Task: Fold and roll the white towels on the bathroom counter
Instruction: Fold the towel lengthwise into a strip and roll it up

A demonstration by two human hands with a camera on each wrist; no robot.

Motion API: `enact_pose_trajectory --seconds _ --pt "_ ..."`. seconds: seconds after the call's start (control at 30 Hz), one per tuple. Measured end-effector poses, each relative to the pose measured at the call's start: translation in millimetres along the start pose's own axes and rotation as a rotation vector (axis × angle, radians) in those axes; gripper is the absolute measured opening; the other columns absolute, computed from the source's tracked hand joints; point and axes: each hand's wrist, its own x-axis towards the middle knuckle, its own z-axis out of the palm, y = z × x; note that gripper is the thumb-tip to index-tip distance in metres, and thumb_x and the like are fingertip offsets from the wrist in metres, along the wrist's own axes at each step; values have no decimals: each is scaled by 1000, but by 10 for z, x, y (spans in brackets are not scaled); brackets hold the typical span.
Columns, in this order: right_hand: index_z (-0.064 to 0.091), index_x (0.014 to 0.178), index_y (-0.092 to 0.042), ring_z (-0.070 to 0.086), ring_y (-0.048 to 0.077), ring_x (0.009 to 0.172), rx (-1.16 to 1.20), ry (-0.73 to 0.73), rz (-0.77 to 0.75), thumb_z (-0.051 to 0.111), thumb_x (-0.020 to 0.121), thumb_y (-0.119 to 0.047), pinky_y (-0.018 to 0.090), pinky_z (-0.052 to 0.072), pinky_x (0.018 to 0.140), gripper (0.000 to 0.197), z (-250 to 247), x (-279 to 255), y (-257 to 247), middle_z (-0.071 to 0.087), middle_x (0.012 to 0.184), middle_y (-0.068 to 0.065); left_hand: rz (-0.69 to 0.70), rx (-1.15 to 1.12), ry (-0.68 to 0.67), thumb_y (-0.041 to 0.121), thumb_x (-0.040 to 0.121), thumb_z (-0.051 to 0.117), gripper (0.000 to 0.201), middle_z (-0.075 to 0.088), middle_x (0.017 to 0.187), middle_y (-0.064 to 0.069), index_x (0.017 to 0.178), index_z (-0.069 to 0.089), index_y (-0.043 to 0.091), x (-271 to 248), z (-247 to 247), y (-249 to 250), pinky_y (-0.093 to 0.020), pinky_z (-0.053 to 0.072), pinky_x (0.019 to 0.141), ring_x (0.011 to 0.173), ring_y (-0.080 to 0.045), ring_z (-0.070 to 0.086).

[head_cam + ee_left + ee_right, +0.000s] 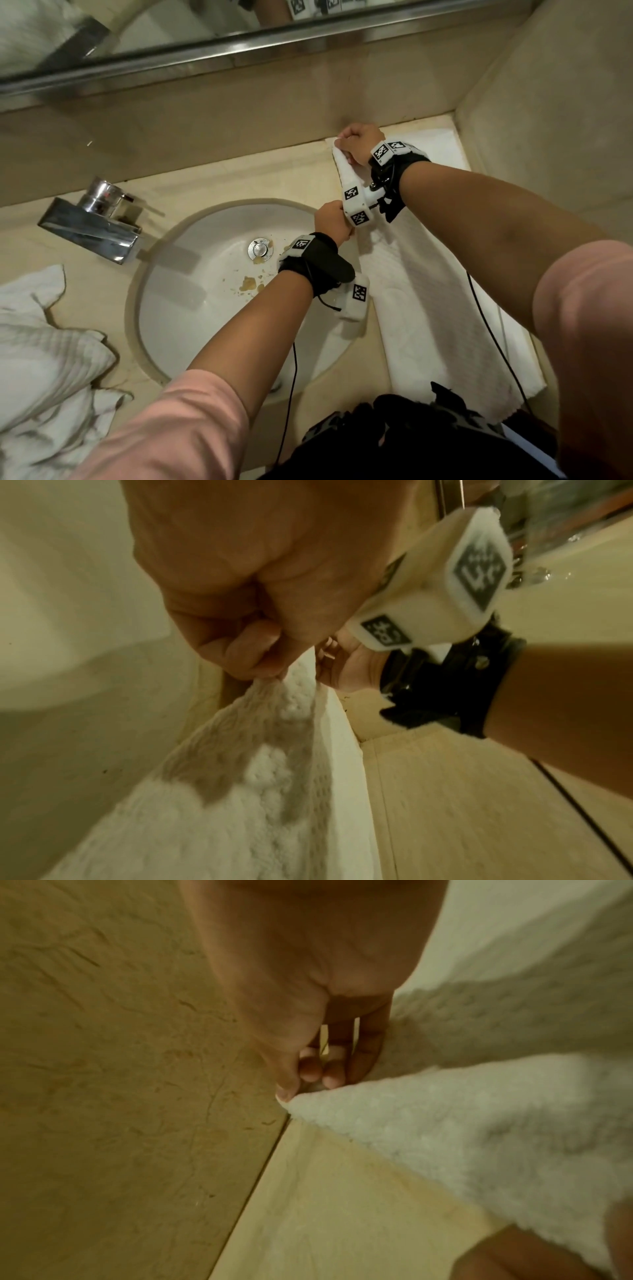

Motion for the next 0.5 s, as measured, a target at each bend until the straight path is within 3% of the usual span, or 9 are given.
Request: enact_pose_trajectory --seconds 0.13,0.2,0.27,0.3,0.4,0.5 --pt "61 73 -23 53 11 49 39 15 6 66 86 -20 28 53 68 14 37 -15 30 60 58 -3 -13 -48 -32 -10 85 50 40 49 48 0 57 42 18 11 -11 -41 -39 51 69 57 -25 50" --pt "62 78 -20 53 9 50 50 -6 -11 62 89 -20 22 51 63 11 21 -79 2 61 61 -3 -29 -24 -38 -7 85 51 39 50 43 -2 54 41 14 50 1 -69 -45 53 69 57 -30 54" --pt "62 82 -20 51 7 50 78 -38 -26 54 92 -16 16 48 56 14 9 -148 -16 65 66 -3 -30 60 -48 -2 86 53 36 60 60 -18 55 41 12 54 12 -41 -49 56 71 69 -39 64" --pt "62 85 -20 51 8 52 93 -60 -34 49 93 -13 16 46 55 17 9 -181 -18 67 70 -4 -32 117 -38 0 85 54 35 65 71 -23 55 41 12 47 13 -21 -45 57 71 76 -39 66" --pt "60 101 -13 53 12 62 252 -90 -34 39 91 -1 19 44 61 26 -11 -281 -3 69 81 3 -20 268 5 9 88 53 32 68 87 -18 58 43 8 17 -12 32 -32 49 64 82 -32 65" --pt "56 111 -4 57 11 65 405 -56 -32 38 92 6 15 42 57 28 -165 -449 21 66 84 7 -56 225 61 22 91 47 31 69 88 -18 82 62 -4 17 -1 16 -36 55 73 81 -33 67"
